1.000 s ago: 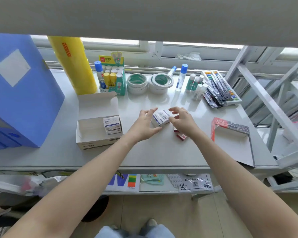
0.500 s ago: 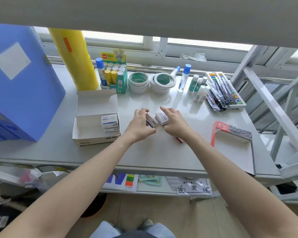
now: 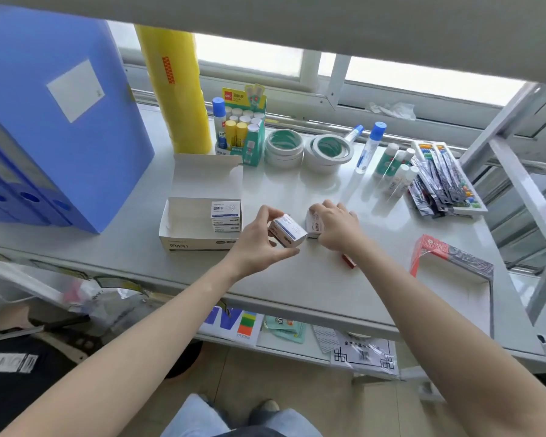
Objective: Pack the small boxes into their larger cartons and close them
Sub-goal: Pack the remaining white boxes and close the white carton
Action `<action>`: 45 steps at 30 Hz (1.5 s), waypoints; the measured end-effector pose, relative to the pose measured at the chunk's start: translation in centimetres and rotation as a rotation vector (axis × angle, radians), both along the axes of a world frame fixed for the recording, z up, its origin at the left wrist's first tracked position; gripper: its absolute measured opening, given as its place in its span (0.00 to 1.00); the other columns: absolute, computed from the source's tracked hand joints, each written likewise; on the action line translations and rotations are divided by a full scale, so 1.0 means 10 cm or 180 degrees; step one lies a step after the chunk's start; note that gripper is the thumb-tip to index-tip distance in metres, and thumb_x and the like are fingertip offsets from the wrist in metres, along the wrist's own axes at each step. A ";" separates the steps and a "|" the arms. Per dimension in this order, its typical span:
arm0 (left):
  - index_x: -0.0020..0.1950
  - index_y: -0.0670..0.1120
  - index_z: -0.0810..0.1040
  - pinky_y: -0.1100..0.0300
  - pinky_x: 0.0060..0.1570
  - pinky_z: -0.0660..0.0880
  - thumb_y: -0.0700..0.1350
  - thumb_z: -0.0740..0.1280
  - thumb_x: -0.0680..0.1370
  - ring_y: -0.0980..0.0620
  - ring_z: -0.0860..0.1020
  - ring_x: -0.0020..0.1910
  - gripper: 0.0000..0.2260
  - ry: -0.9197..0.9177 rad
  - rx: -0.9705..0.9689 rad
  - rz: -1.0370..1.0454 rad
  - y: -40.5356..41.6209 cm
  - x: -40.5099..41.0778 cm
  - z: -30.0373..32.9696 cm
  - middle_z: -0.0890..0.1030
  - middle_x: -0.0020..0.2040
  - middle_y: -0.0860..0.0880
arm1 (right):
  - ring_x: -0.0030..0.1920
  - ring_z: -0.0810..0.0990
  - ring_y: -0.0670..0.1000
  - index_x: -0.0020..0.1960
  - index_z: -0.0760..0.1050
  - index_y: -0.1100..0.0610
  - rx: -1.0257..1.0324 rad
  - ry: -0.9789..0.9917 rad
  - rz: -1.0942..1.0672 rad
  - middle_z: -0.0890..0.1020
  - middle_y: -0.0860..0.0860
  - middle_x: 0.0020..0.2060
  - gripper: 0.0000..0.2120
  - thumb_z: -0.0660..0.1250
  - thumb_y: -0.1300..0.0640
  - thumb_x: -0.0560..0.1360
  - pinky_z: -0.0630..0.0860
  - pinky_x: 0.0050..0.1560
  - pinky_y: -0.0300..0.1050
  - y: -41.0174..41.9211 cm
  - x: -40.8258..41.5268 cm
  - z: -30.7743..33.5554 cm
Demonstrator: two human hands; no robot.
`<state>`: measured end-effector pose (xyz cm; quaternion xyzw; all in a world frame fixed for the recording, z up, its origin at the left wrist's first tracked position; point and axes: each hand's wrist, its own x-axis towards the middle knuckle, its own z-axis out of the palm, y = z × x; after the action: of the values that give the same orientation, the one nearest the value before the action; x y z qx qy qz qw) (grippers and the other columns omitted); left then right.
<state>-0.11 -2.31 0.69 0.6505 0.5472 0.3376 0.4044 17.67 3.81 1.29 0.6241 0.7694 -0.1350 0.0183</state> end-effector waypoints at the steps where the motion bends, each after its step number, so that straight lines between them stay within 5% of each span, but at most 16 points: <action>1: 0.60 0.46 0.66 0.53 0.50 0.80 0.45 0.77 0.66 0.49 0.80 0.52 0.28 0.0014 -0.0003 0.0006 -0.03 -0.01 -0.02 0.77 0.59 0.47 | 0.61 0.68 0.58 0.66 0.65 0.53 0.0048 0.0082 -0.0051 0.72 0.54 0.58 0.25 0.66 0.57 0.70 0.65 0.57 0.52 -0.02 0.00 0.00; 6: 0.71 0.47 0.62 0.60 0.59 0.73 0.47 0.78 0.65 0.50 0.75 0.58 0.38 0.0056 0.0107 0.0146 -0.09 -0.04 -0.09 0.69 0.61 0.49 | 0.52 0.76 0.55 0.58 0.65 0.56 0.0160 0.1572 -0.0734 0.76 0.52 0.49 0.26 0.71 0.51 0.66 0.73 0.53 0.51 -0.18 -0.03 0.08; 10: 0.70 0.48 0.64 0.71 0.50 0.75 0.46 0.77 0.66 0.49 0.74 0.59 0.36 -0.0045 0.0081 0.0145 -0.11 -0.04 -0.12 0.67 0.61 0.47 | 0.45 0.79 0.50 0.58 0.63 0.54 -0.0028 0.2871 -0.1045 0.78 0.51 0.45 0.26 0.73 0.52 0.67 0.75 0.48 0.43 -0.36 -0.08 0.24; 14: 0.68 0.48 0.66 0.57 0.57 0.78 0.44 0.76 0.67 0.47 0.79 0.54 0.33 -0.0185 0.0071 0.0216 -0.15 -0.02 -0.14 0.68 0.60 0.46 | 0.41 0.79 0.41 0.63 0.63 0.51 -0.0420 0.3479 -0.0889 0.79 0.47 0.43 0.26 0.72 0.50 0.70 0.73 0.39 0.31 -0.55 -0.15 0.32; 18: 0.65 0.46 0.69 0.57 0.52 0.80 0.41 0.74 0.70 0.48 0.82 0.49 0.26 -0.0331 0.0123 0.0151 -0.21 0.03 -0.09 0.71 0.61 0.44 | 0.39 0.77 0.41 0.62 0.65 0.58 -0.0751 0.3778 -0.0875 0.78 0.50 0.44 0.25 0.72 0.53 0.70 0.72 0.32 0.26 -0.65 -0.22 0.33; 23: 0.66 0.44 0.70 0.59 0.53 0.80 0.43 0.74 0.71 0.47 0.81 0.52 0.25 -0.0438 0.0103 0.0204 -0.25 0.01 -0.04 0.72 0.62 0.44 | 0.49 0.79 0.51 0.64 0.63 0.57 -0.0772 0.3313 -0.0512 0.77 0.55 0.54 0.28 0.72 0.65 0.68 0.77 0.43 0.32 -0.68 -0.17 0.28; 29: 0.66 0.47 0.69 0.66 0.50 0.79 0.42 0.73 0.71 0.46 0.80 0.54 0.25 -0.0569 0.0032 0.0232 -0.26 -0.05 0.01 0.72 0.62 0.46 | 0.48 0.75 0.50 0.60 0.71 0.55 -0.0007 0.2325 0.0081 0.77 0.52 0.53 0.22 0.73 0.55 0.69 0.70 0.43 0.32 -0.72 -0.17 0.32; 35: 0.64 0.53 0.69 0.68 0.45 0.79 0.42 0.73 0.71 0.49 0.81 0.51 0.24 -0.0563 0.0015 0.0048 -0.27 -0.14 0.09 0.73 0.60 0.47 | 0.47 0.81 0.60 0.59 0.70 0.56 -0.0424 0.2379 0.0134 0.80 0.55 0.54 0.22 0.73 0.54 0.69 0.78 0.46 0.50 -0.70 -0.22 0.40; 45: 0.61 0.49 0.75 0.70 0.45 0.78 0.44 0.76 0.68 0.53 0.81 0.49 0.22 -0.0274 0.0310 0.0295 -0.24 -0.48 0.31 0.79 0.55 0.51 | 0.38 0.79 0.51 0.62 0.68 0.54 -0.0480 0.2527 0.0369 0.78 0.54 0.53 0.25 0.74 0.58 0.68 0.79 0.40 0.51 -0.58 -0.48 0.54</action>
<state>-4.94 -4.67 3.78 0.6282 0.5418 0.4098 0.3794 12.85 -2.00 6.74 0.4760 0.7385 -0.4202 -0.2268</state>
